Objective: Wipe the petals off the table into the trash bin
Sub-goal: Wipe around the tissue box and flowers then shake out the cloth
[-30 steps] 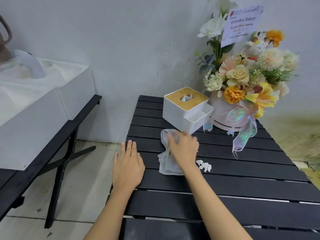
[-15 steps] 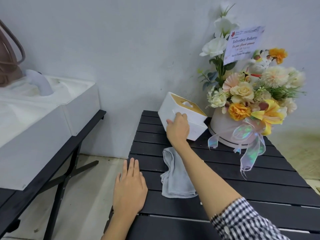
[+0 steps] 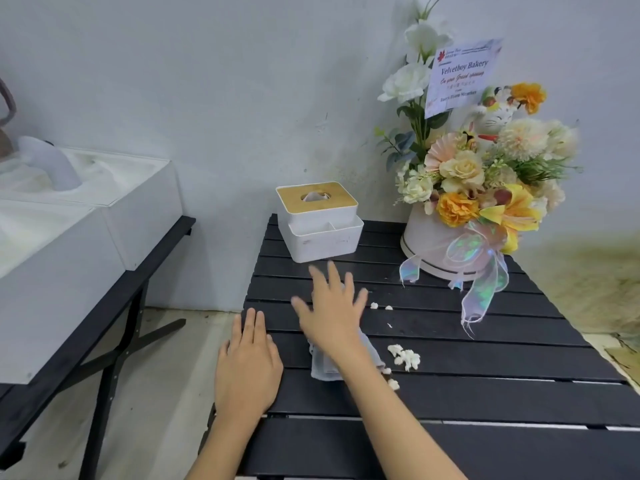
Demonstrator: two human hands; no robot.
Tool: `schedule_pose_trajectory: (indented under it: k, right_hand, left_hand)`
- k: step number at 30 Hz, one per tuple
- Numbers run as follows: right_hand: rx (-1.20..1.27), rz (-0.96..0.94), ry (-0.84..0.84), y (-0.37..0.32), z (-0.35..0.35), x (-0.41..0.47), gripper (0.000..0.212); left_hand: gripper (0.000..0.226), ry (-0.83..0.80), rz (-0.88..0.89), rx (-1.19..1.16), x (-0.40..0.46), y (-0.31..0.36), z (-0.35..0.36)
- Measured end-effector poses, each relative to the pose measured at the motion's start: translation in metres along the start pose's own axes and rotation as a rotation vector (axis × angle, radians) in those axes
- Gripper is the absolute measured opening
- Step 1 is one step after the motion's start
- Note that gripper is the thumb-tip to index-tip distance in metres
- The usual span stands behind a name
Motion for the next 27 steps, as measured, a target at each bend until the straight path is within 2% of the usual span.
schedule_pose_trajectory:
  k: [2,4,7,9,11,12,14,16,18,23,27]
  right_hand:
    - [-0.104,-0.009,-0.040,0.023,0.021,-0.027,0.055]
    - [-0.132,-0.017,0.004,0.045,0.025,-0.037,0.051]
    - [-0.132,0.039,0.068,0.067,0.014,-0.032,0.060]
    - [-0.069,0.047,0.156,0.060,0.000,-0.025,0.060]
    - [0.038,-0.022,0.294,0.032,-0.017,-0.013,0.057]
    - [0.071,-0.065,0.312,0.013,-0.018,-0.005,0.060]
    - [0.050,-0.183,0.214,-0.034,0.001,0.010,0.071]
    - [0.012,-0.236,0.056,-0.064,0.035,0.022,0.067]
    - [-0.033,-0.233,-0.023,-0.068,0.056,0.030,0.062]
    - [-0.120,-0.185,0.055,-0.015,0.027,0.032,0.070]
    - [-0.202,-0.024,0.033,0.065,0.002,0.022,0.065]
  left_hand:
    - [0.070,-0.001,0.000,0.007,-0.001,0.000,-0.002]
    - [0.068,-0.006,0.010,0.011,-0.002,0.002,-0.002]
    - [0.069,-0.009,0.013,0.020,-0.003,0.005,-0.004]
    - [0.071,-0.016,0.011,0.045,-0.003,0.004,-0.004]
    - [0.067,-0.022,0.004,0.047,-0.001,0.003,-0.001]
    - [0.064,-0.028,0.004,0.046,0.000,0.003,-0.001]
    - [0.060,-0.024,0.017,0.043,0.001,0.003,0.000]
    - [0.059,-0.011,0.031,0.037,0.002,0.001,0.001]
    - [0.059,-0.006,0.035,0.041,0.003,0.000,0.001]
    - [0.070,0.007,0.050,0.031,0.000,0.003,-0.002]
    - [0.069,-0.001,0.048,0.039,-0.001,0.003,-0.004]
Point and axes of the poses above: each hand's wrist, its own x-axis towards the middle knuckle, its own z-axis out of the palm, y = z × x, the point moved 10 cm from there along x, towards the middle knuckle, and after that the axes turned 9 degrees about -x, right-handed, at the moved point
